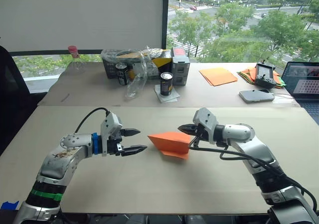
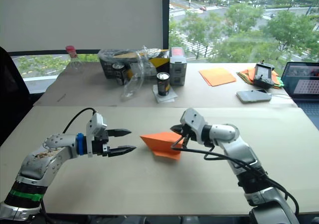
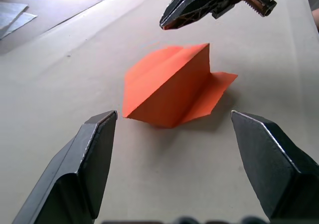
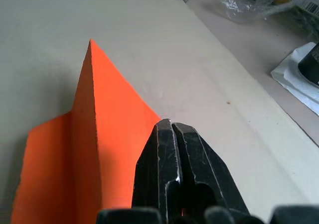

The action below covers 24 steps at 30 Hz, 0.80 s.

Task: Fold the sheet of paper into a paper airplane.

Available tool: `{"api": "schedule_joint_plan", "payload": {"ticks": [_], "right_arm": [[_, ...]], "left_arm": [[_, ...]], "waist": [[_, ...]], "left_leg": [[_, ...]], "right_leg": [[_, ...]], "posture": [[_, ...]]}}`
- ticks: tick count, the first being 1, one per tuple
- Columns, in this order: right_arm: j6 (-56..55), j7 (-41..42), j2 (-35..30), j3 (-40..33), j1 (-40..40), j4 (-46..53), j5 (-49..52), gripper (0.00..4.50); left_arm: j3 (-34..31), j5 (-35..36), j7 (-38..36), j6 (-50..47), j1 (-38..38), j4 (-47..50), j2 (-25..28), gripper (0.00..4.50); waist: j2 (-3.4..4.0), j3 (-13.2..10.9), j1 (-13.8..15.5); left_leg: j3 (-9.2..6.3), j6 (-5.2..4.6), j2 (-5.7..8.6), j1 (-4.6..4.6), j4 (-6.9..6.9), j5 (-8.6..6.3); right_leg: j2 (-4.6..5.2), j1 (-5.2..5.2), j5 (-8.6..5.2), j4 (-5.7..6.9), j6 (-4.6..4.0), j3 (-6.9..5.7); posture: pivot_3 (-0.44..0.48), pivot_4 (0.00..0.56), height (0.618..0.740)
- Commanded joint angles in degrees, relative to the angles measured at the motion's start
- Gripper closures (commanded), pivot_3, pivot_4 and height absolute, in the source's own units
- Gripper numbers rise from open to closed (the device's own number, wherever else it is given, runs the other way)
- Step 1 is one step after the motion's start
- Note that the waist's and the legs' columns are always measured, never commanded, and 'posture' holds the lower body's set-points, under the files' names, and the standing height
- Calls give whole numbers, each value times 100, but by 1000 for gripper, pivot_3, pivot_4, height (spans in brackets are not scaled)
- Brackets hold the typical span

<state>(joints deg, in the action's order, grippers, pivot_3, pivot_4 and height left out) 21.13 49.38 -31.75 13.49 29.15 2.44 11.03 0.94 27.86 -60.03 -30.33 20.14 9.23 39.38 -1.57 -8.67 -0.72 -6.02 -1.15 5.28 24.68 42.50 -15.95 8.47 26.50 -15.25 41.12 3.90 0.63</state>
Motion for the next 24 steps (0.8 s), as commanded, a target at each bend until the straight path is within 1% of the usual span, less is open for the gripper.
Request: {"api": "schedule_joint_plan", "payload": {"ticks": [1, 5, 14, 20, 24], "right_arm": [[454, 34, 120, 41, -134, 397, 187, 4494], [722, 190, 180, 154, -347, 696, 295, 4494], [819, 562, 2, 190, -797, 1385, 372, 4494], [854, 563, -74, 317, -1053, 1599, 297, 4494], [749, 608, -252, 676, -1245, 1507, -13, 4494]], "left_arm": [[-47, -49, -60, 93, 24, 18, 89, 623], [-6, -25, -136, 7, -12, 89, 132, 623], [89, -59, -329, -33, 105, -26, 181, 623], [336, -94, -509, -110, 242, -104, 168, 623], [766, -311, -698, -13, 476, -307, 102, 623]], "waist": [[0, 0, -2], [0, 0, -8], [0, 0, -6], [0, 0, -7], [0, 0, 3]], "left_leg": [[0, 0, 0, 0, 0, 0], [0, 0, 1, 0, -1, 0], [0, 0, 1, -1, -1, 0], [-1, 0, 1, -2, 0, 0], [-2, 0, 1, -4, 0, 0]], "right_leg": [[0, 0, 0, 0, 0, 0], [-1, 2, 0, 1, 1, 0], [-1, 0, 1, 0, 2, -2], [-1, -2, 1, 0, 2, -2], [0, -7, 1, -1, 2, -6]], "posture": [[0, 150, 670], [0, 150, 670], [0, 150, 670], [0, 150, 670], [0, 150, 670]]}}
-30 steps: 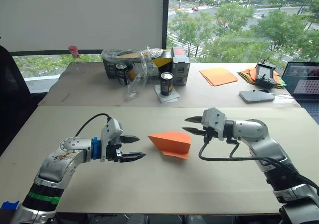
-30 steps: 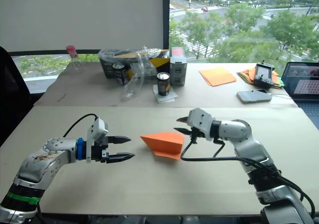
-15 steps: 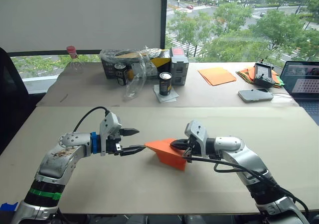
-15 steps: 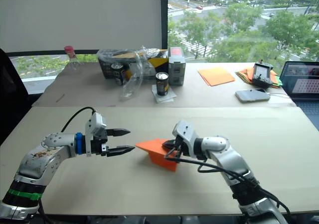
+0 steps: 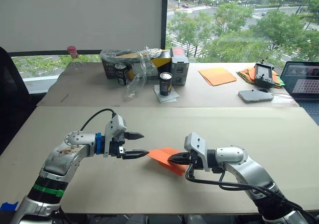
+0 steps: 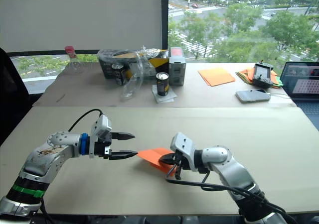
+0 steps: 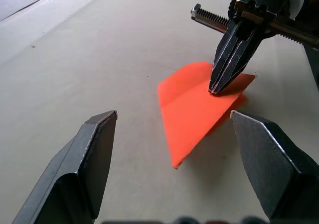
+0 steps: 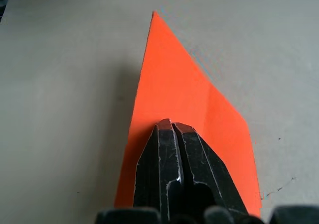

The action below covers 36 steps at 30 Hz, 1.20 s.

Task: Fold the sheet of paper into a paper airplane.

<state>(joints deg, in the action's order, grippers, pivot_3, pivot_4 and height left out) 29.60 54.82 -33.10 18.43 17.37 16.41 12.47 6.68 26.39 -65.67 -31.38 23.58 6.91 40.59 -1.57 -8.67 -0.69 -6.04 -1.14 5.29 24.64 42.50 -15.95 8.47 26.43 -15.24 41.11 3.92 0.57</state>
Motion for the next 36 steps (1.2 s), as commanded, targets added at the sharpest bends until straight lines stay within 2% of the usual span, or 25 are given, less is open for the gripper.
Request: {"api": "schedule_joint_plan", "payload": {"ticks": [1, 9, 12, 15, 21, 26, 31, 36], "right_arm": [[-140, 76, -160, 273, -113, 89, -234, 4494], [-559, 16, -441, 517, -359, -103, -699, 4494], [-621, 35, -588, 447, -426, -38, -753, 4500], [-594, 20, -685, 383, -466, 57, -717, 4500], [-559, -40, -700, 358, -505, 114, -690, 4500], [-521, -25, -697, 309, -407, 154, -664, 4500], [-534, 37, -723, 315, -345, 104, -674, 4500], [-553, 42, -695, 348, -325, 79, -689, 4500]], "left_arm": [[323, -235, -190, 130, 231, -161, -68, 623], [1004, -856, -650, 732, 567, -797, -233, 623], [1028, -874, -708, 825, 685, -1034, -430, 1446], [927, -788, -791, 797, 784, -1199, -543, 2510], [881, -853, -1019, 885, 776, -1509, -473, 4462], [1044, -1253, -973, 1269, 719, -1737, -433, 4462], [641, -1121, -666, 1076, 925, -1945, -565, 4462], [766, -1249, -888, 1207, 677, -1847, -381, 4462]], "waist": [[0, 0, -2], [-1, 1, -1], [0, 1, 22], [-1, 1, 47], [-2, 2, 36], [-2, 2, 41], [-3, 1, 50], [-2, 1, 14]], "left_leg": [[0, 0, 0, 0, 0, 0], [-2, -1, 0, -18, 0, -1], [-2, -3, 2, -24, 0, -2], [-3, -4, 2, -23, 7, -2], [-3, -5, 1, -23, 7, -3], [-3, -5, 1, -23, 7, -3], [-4, -5, 2, -22, 10, -3], [-4, -5, 1, -23, 7, -3]], "right_leg": [[0, 0, 0, -1, 0, 0], [0, -19, -1, -4, 2, -3], [2, -26, -1, -5, 3, -2], [2, -29, -1, -5, 4, -6], [1, -28, -1, -4, 5, -4], [2, -29, -1, -4, 5, -5], [2, -29, -1, -4, 5, -5], [1, -27, -1, -4, 6, -4]], "posture": [[0, 150, 670], [0, 150, 670], [0, 150, 670], [0, 150, 670], [0, 150, 670], [0, 150, 670], [0, 150, 670], [0, 150, 670]]}}
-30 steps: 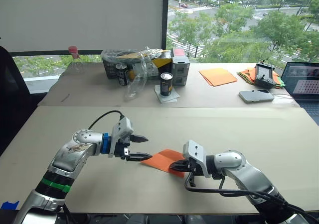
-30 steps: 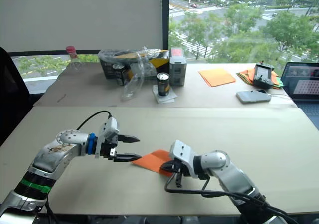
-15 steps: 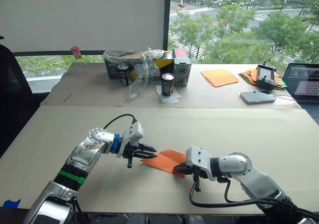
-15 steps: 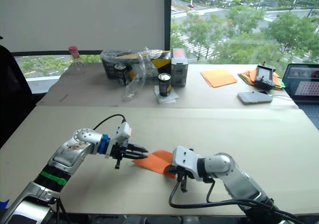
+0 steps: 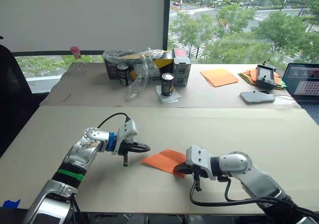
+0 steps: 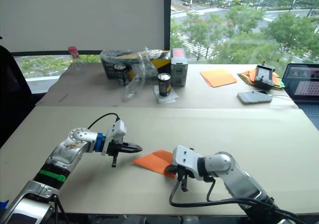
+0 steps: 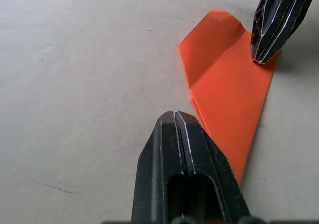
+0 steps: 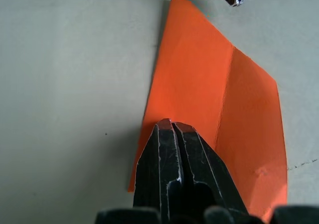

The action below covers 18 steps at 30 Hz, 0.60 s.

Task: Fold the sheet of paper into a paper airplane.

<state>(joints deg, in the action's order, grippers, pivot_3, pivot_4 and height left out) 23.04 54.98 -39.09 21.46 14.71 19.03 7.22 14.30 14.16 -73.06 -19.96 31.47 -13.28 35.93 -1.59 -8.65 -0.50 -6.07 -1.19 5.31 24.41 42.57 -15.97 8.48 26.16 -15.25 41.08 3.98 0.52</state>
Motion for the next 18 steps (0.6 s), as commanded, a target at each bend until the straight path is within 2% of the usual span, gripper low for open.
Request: {"api": "schedule_joint_plan", "payload": {"ticks": [1, 8, 18], "right_arm": [[113, 24, -83, 53, -47, -183, -162, 4500], [110, 41, -17, 114, 76, -296, -167, 4500], [24, 127, -16, 143, 176, -430, -194, 4500]], "left_arm": [[43, -35, -188, 56, -181, 247, 107, 4462], [128, 141, -351, -391, -583, 1007, 138, 4462], [31, 139, -248, -580, -688, 1178, 277, 4462]], "waist": [[0, 0, -10], [0, 0, -13], [0, 0, -16]], "left_leg": [[0, 0, 0, 0, 0, 0], [-3, 0, -1, -1, 2, 0], [-3, 0, -1, -1, 2, 0]], "right_leg": [[0, 0, 0, 0, 0, 0], [0, -3, 0, 1, 0, -1], [-1, -2, 0, 1, 0, -2]], "posture": [[0, 150, 670], [0, 150, 670], [0, 150, 670]]}}
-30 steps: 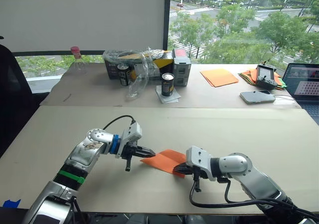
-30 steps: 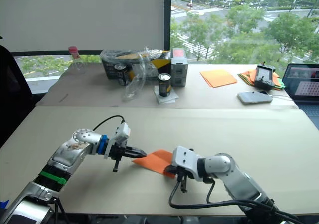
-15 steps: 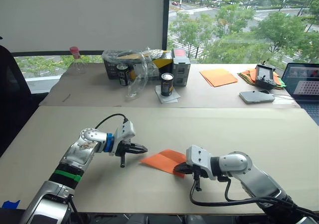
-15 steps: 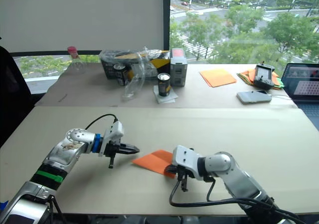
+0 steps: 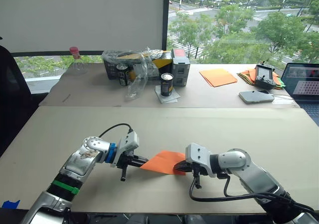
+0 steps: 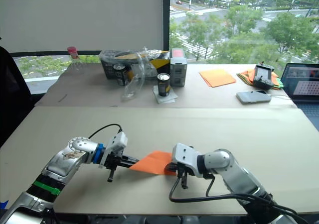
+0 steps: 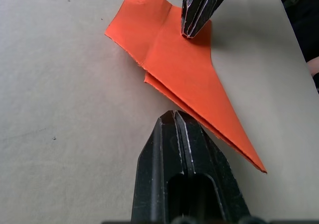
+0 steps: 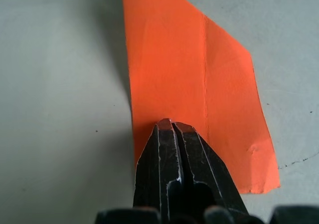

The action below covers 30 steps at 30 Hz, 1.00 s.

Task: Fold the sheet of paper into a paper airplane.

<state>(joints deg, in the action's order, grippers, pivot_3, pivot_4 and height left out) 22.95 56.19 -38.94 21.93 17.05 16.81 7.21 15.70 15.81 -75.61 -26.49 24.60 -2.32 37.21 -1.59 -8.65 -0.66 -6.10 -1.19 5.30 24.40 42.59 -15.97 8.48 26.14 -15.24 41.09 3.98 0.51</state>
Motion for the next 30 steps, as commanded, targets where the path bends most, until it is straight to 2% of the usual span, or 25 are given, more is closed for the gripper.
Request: {"api": "schedule_joint_plan", "payload": {"ticks": [1, 7, 8, 11, 13, 18, 22, 30], "right_arm": [[27, 14, -28, 101, -53, -214, -194, 4500], [-19, 52, -10, 152, -32, -255, -212, 4500], [-32, 62, -8, 169, -37, -262, -223, 4500], [-112, 75, 11, 228, -67, -299, -278, 4500], [-129, 90, 21, 233, -74, -305, -289, 4500], [-157, 122, 39, 211, -82, -328, -324, 4500], [-191, 119, 17, 157, -107, -316, -340, 4500], [-256, 52, 27, 49, -125, -325, -355, 4500]], "left_arm": [[-150, -55, 32, 116, 10, 11, 190, 4462], [-431, -176, 271, 427, 259, -563, 321, 4462], [-554, -36, 290, 327, 323, -605, 269, 4462], [-727, 858, 146, -497, 205, 134, -70, 4462], [-667, 973, 170, -692, 118, 399, -166, 4462], [-291, 505, 482, -398, 47, 230, -348, 4462], [4, 128, 479, -65, -95, 55, -287, 4462], [62, 155, 356, -45, -300, 90, -177, 4462]], "waist": [[0, 0, -1], [0, 0, 4], [0, 0, 4], [0, 0, -1], [-1, 1, -4], [-1, 1, -17], [-1, 1, -12], [-1, 3, -4]], "left_leg": [[0, 0, 0, 0, 0, 0], [0, 0, 0, -3, -1, 0], [0, 0, 0, -3, 0, 0], [0, 0, 0, -2, -1, 0], [-1, -2, 0, -1, 1, -1], [0, 2, -3, -7, -7, 1], [2, 2, -2, -8, -8, 1], [1, 2, -2, -11, -8, 1]], "right_leg": [[0, 0, 0, 0, 0, 0], [0, -2, 0, 0, 0, 0], [0, -2, 0, 0, 0, 0], [0, -1, 0, 0, 1, 0], [1, -2, 0, -2, 2, -1], [-2, -1, 1, 1, 1, 3], [-2, -2, 1, 0, 0, 4], [-1, -4, 1, -1, 1, 4]], "posture": [[0, 150, 670], [0, 150, 670], [0, 150, 670], [0, 150, 670], [0, 150, 670], [0, 150, 670], [0, 150, 670], [0, 150, 670]]}}
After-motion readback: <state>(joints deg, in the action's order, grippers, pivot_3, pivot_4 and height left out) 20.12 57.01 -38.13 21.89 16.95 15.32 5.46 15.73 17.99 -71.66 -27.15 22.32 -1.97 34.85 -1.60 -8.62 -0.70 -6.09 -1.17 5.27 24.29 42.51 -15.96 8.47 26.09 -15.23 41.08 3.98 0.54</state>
